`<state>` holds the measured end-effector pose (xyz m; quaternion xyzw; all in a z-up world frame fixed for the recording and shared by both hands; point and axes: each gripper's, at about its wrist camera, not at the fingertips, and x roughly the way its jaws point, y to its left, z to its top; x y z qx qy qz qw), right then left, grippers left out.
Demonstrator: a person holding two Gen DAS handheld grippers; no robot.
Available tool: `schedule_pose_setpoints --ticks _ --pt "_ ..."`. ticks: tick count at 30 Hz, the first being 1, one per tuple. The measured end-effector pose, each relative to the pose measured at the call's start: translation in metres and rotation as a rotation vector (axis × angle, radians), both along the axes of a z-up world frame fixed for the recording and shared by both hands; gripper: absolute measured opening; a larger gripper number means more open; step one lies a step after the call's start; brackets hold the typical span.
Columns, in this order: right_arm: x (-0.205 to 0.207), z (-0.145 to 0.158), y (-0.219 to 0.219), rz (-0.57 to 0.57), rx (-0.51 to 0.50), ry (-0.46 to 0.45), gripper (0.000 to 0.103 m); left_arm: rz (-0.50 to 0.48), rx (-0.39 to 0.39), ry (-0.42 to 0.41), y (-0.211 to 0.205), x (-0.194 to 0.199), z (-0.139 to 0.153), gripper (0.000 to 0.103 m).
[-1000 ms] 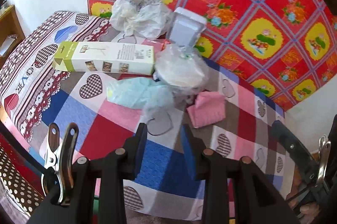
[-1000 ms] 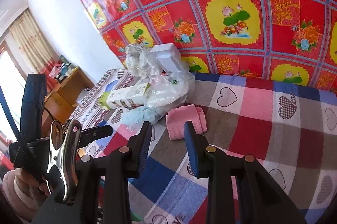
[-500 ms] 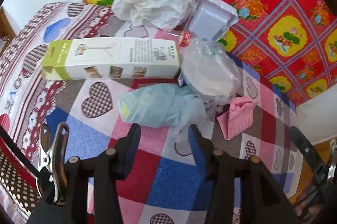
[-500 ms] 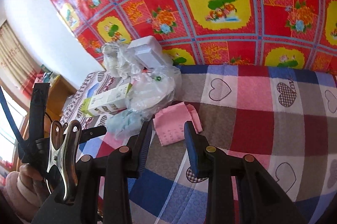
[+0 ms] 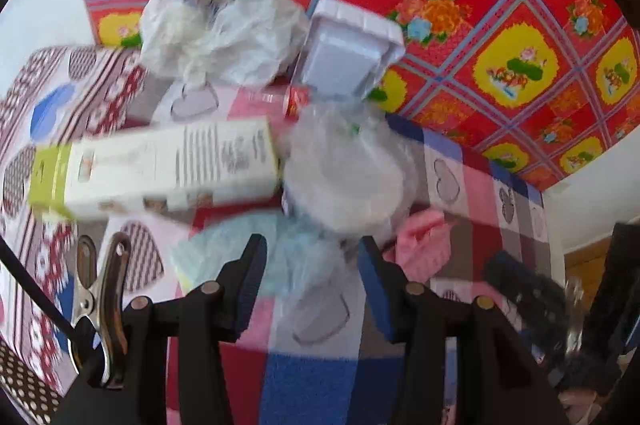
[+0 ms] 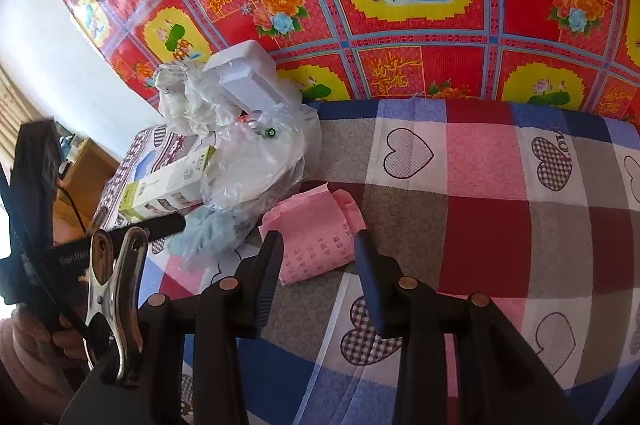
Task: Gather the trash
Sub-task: 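Lower the left tool onto the green battery and close its fingers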
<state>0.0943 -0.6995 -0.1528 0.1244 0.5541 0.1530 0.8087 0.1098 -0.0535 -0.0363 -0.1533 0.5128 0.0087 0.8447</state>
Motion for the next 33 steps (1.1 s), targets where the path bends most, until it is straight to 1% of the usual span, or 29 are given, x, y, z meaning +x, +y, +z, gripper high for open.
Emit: schedule_pose_setpoints --ticks 2,5,10,15,18,21,23,26,31,33 --pt "0.001 -0.003 0.001 0.001 -0.004 0.003 0.038 0.007 0.017 -0.024 0.002 0.011 0.005 0.049" --pt "0.003 -0.006 0.0 -0.009 -0.004 0.008 0.038 0.023 0.014 -0.041 0.007 0.031 0.007 0.049" --pt "0.004 -0.013 -0.004 -0.033 -0.002 0.022 0.038 0.029 0.008 -0.029 0.011 0.061 0.0 0.05" --pt "0.005 -0.018 -0.011 -0.059 -0.004 0.033 0.038 0.049 -0.022 -0.034 0.011 0.081 -0.004 0.049" --pt "0.006 -0.021 -0.014 -0.075 -0.001 0.042 0.038 0.02 -0.011 -0.054 -0.001 0.09 -0.005 0.049" --pt "0.006 -0.024 -0.018 -0.088 0.003 0.049 0.038 -0.025 -0.002 -0.06 -0.014 0.098 -0.011 0.043" --pt "0.005 -0.025 -0.021 -0.096 0.003 0.051 0.038 -0.052 0.003 -0.058 -0.022 0.104 -0.017 0.043" --pt "0.005 -0.028 -0.026 -0.11 0.007 0.055 0.038 -0.092 0.034 -0.045 -0.029 0.112 -0.029 0.043" --pt "0.003 -0.031 -0.034 -0.133 0.017 0.058 0.038 -0.138 0.08 -0.031 -0.026 0.116 -0.045 0.043" --pt "0.002 -0.031 -0.035 -0.142 0.021 0.06 0.038 -0.148 0.087 -0.027 -0.025 0.116 -0.048 0.047"
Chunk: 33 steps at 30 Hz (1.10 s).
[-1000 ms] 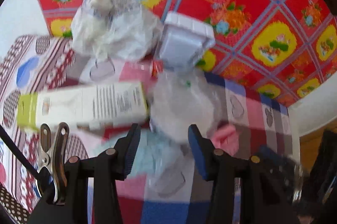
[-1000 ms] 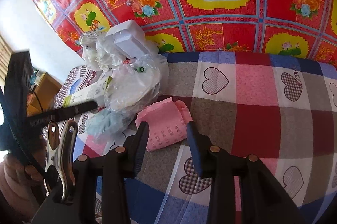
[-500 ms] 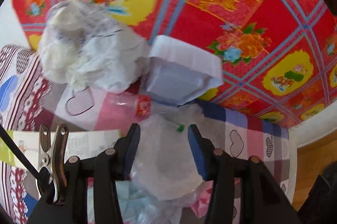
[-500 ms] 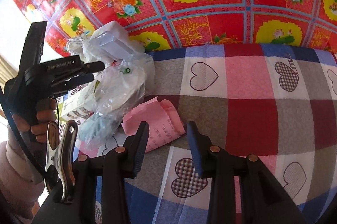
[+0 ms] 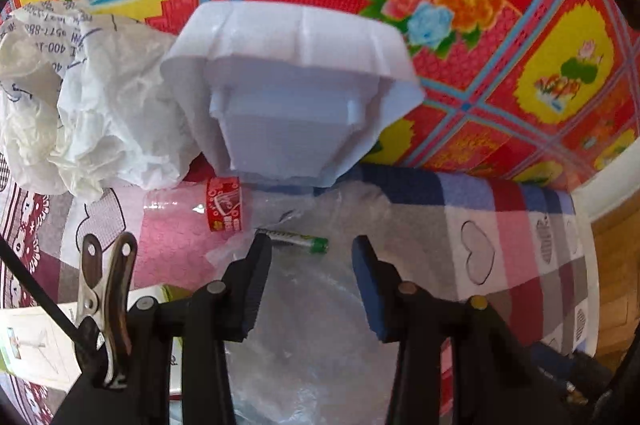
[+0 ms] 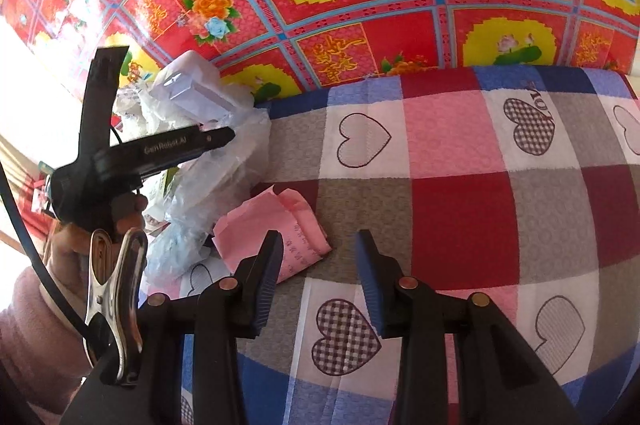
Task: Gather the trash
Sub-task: 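Lower the left tool onto the green battery and close its fingers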
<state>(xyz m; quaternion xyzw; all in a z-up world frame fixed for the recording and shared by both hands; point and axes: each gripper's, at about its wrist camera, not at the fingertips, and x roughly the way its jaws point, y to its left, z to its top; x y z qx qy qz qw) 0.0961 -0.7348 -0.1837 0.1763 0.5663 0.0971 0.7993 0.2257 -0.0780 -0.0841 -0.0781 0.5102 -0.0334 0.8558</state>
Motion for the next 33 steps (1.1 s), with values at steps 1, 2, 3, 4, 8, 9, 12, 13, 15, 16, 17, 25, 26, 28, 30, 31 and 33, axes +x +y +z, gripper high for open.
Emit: schedule_pose_setpoints --ticks 1,2,3,4,8,9,12,13,15,16,17,25,26,28,30,31,33 --pt "0.0 0.0 -0.001 -0.004 0.003 0.001 0.038 -0.003 0.004 0.001 0.001 -0.001 -0.001 0.047" --pt "-0.001 -0.001 -0.002 -0.008 0.005 0.002 0.038 -0.004 0.007 0.003 0.001 -0.001 -0.003 0.048" --pt "-0.001 -0.002 -0.002 -0.011 0.008 0.003 0.038 -0.003 0.009 0.002 0.003 -0.002 -0.004 0.049" --pt "0.0 -0.003 -0.002 -0.013 0.012 0.004 0.038 0.0 0.009 0.002 0.004 -0.003 -0.006 0.05" --pt "0.0 -0.005 -0.001 -0.017 0.023 0.007 0.038 0.012 0.011 0.001 0.006 -0.004 -0.009 0.052" --pt "-0.001 -0.006 -0.001 -0.018 0.024 0.009 0.038 0.013 0.014 0.002 0.006 -0.003 -0.01 0.052" --pt "-0.001 -0.007 0.0 -0.02 0.028 0.011 0.038 0.025 0.007 0.012 0.01 -0.007 -0.009 0.052" --pt "-0.001 -0.007 -0.001 -0.022 0.028 0.012 0.038 0.037 0.003 0.013 0.011 -0.007 -0.009 0.052" --pt "-0.002 -0.007 -0.001 -0.025 0.026 0.011 0.038 0.056 0.002 0.01 0.017 -0.011 -0.006 0.052" --pt "-0.002 -0.007 -0.002 -0.028 0.025 0.01 0.038 0.062 0.004 0.008 0.02 -0.013 -0.006 0.053" --pt "-0.002 -0.007 -0.003 -0.029 0.024 0.01 0.038 0.066 0.009 0.009 0.022 -0.014 -0.005 0.053" --pt "-0.002 -0.01 -0.002 -0.043 0.03 0.017 0.038 0.117 0.004 0.017 0.04 -0.006 -0.01 0.061" --pt "-0.002 -0.01 -0.001 -0.042 0.03 0.017 0.038 0.12 0.007 0.013 0.041 -0.005 -0.01 0.063" --pt "-0.002 -0.011 0.001 -0.039 0.029 0.018 0.038 0.119 0.006 0.015 0.037 -0.003 -0.012 0.065" --pt "-0.003 -0.011 0.001 -0.039 0.028 0.019 0.038 0.109 0.004 0.006 0.035 -0.002 -0.012 0.066" --pt "-0.003 -0.011 0.001 -0.04 0.027 0.02 0.038 0.105 0.016 0.002 0.033 -0.002 -0.013 0.066" --pt "-0.004 -0.012 0.0 -0.044 0.026 0.022 0.038 0.098 0.037 -0.004 0.03 -0.001 -0.014 0.067"
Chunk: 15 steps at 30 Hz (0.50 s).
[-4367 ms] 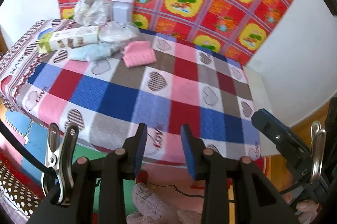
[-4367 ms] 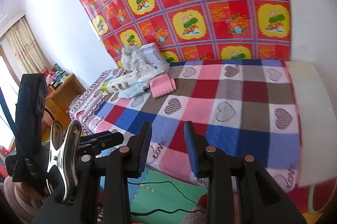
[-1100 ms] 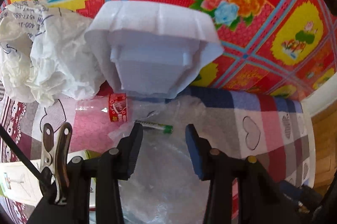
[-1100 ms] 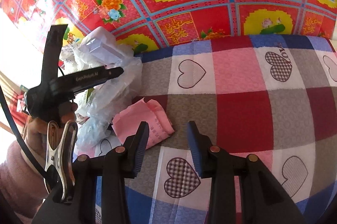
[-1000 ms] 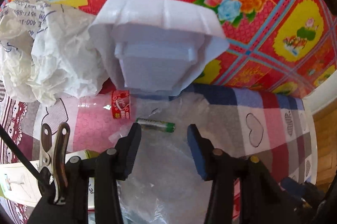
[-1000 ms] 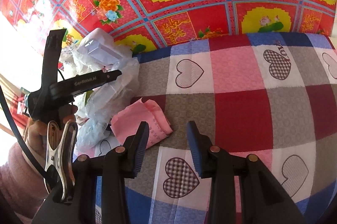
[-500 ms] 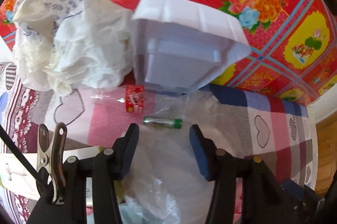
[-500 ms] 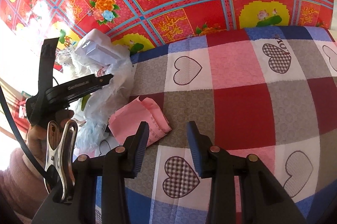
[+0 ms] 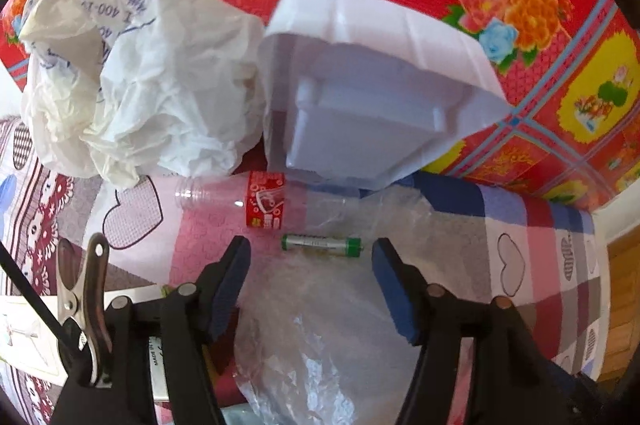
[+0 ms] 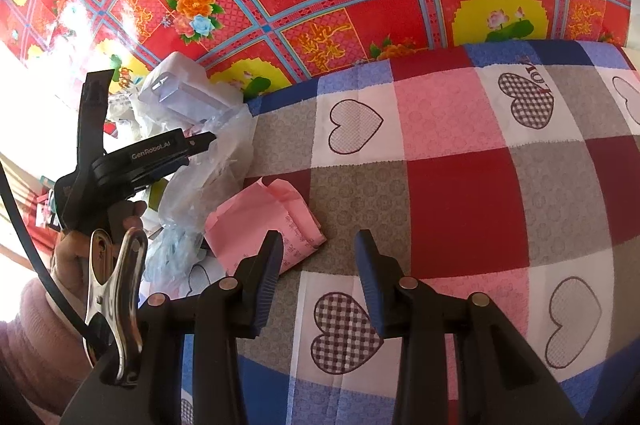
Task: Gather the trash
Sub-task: 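Lower the left tool onto the green battery and close its fingers, then lower the right tool onto the pink paper and close its fingers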
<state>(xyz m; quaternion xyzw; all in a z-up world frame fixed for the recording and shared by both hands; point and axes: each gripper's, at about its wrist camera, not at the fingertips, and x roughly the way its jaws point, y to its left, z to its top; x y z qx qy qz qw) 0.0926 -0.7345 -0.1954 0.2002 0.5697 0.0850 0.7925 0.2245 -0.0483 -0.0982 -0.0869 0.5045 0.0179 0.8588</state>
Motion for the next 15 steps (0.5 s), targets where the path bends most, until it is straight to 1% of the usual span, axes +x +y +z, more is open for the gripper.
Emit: schedule_pose_setpoints --ticks 4,5,7,9,12,15 --pt "-0.001 -0.002 -0.002 -0.011 0.0 0.006 0.038 -0.005 0.03 -0.016 -0.01 0.002 -0.003 0.066" --pt "-0.001 -0.002 -0.002 -0.011 0.002 0.007 0.038 -0.003 0.033 -0.02 -0.011 0.002 -0.003 0.065" --pt "-0.002 -0.003 -0.001 -0.01 0.002 0.01 0.038 -0.009 0.04 -0.027 -0.022 0.002 -0.004 0.058" --pt "-0.002 -0.003 0.0 -0.008 0.001 0.012 0.038 -0.019 0.041 -0.03 -0.03 0.002 -0.003 0.046" --pt "-0.004 -0.003 -0.001 -0.008 -0.001 0.014 0.038 -0.02 0.023 -0.026 -0.035 0.004 0.001 0.045" --pt "-0.003 -0.003 -0.002 -0.008 -0.004 0.014 0.038 -0.018 0.003 -0.028 -0.03 0.0 0.007 0.045"
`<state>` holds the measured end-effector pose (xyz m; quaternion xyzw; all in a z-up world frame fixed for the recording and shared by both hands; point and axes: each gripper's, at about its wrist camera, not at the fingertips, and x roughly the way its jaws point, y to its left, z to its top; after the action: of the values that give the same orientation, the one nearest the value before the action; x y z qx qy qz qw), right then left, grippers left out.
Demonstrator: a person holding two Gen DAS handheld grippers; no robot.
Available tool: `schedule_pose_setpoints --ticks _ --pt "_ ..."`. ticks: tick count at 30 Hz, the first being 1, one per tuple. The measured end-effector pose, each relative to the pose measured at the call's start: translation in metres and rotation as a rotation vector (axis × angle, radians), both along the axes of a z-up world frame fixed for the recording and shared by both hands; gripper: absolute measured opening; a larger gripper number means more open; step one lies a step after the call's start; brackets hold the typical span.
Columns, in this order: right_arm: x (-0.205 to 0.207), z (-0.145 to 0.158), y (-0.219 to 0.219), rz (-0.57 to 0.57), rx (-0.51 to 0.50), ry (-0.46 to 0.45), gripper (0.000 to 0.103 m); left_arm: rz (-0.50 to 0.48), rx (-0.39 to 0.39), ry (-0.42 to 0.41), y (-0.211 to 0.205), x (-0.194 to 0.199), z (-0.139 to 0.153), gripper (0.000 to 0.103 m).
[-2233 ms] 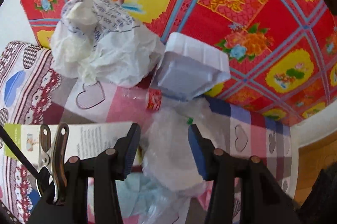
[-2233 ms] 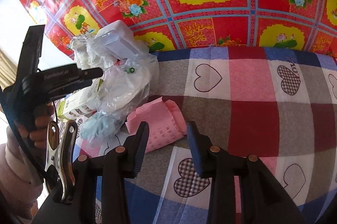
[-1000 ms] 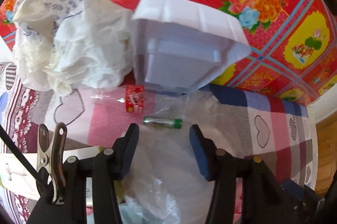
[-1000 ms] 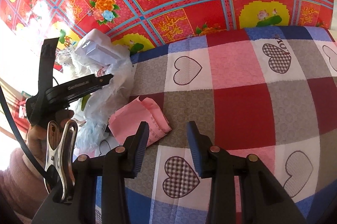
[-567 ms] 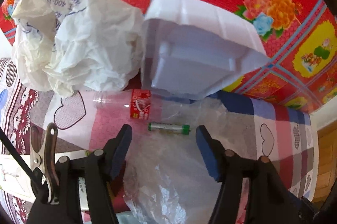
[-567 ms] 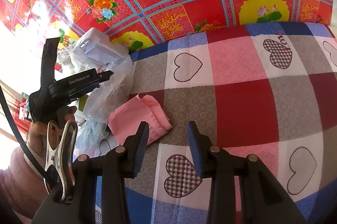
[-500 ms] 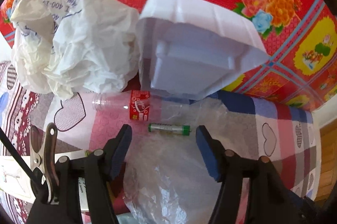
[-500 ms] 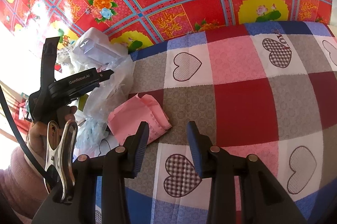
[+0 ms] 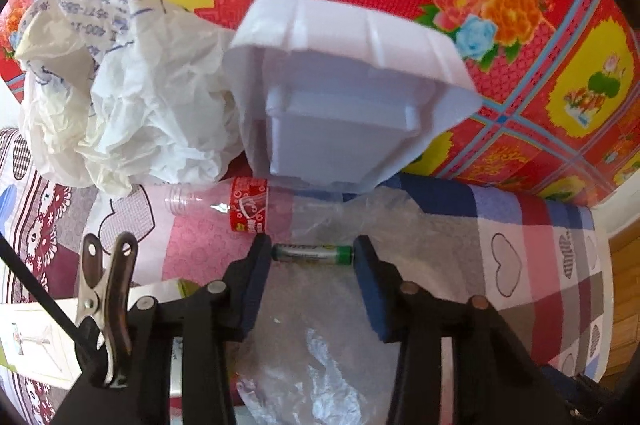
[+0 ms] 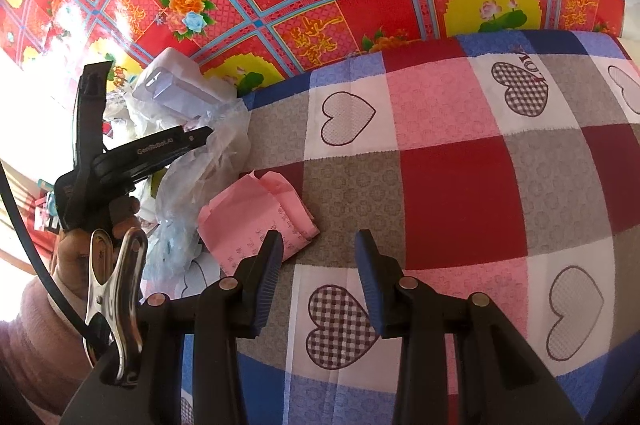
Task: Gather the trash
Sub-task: 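Lower the right tool onto the pink paper and close its fingers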
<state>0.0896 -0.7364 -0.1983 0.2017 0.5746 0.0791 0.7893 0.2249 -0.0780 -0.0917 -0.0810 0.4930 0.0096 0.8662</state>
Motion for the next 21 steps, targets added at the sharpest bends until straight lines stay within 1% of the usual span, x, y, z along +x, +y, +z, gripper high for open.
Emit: schedule_pose_setpoints --ticks 7,12,14,18,21 --pt "0.003 -0.001 0.004 0.02 0.002 -0.002 0.038 -0.014 -0.035 -0.029 0.001 -0.018 0.019 0.045" --pt "0.005 -0.001 0.01 0.046 -0.003 -0.004 0.038 -0.022 -0.047 -0.042 0.001 -0.027 0.033 0.045" --pt "0.007 -0.002 0.014 0.057 -0.005 -0.003 0.038 -0.025 -0.048 -0.045 0.01 -0.03 0.036 0.045" --pt "0.011 -0.004 0.023 0.088 -0.015 -0.003 0.043 -0.027 -0.056 -0.044 0.012 -0.038 0.041 0.045" --pt "0.014 -0.007 0.028 0.108 -0.021 -0.001 0.043 -0.028 -0.061 -0.042 0.012 -0.045 0.042 0.045"
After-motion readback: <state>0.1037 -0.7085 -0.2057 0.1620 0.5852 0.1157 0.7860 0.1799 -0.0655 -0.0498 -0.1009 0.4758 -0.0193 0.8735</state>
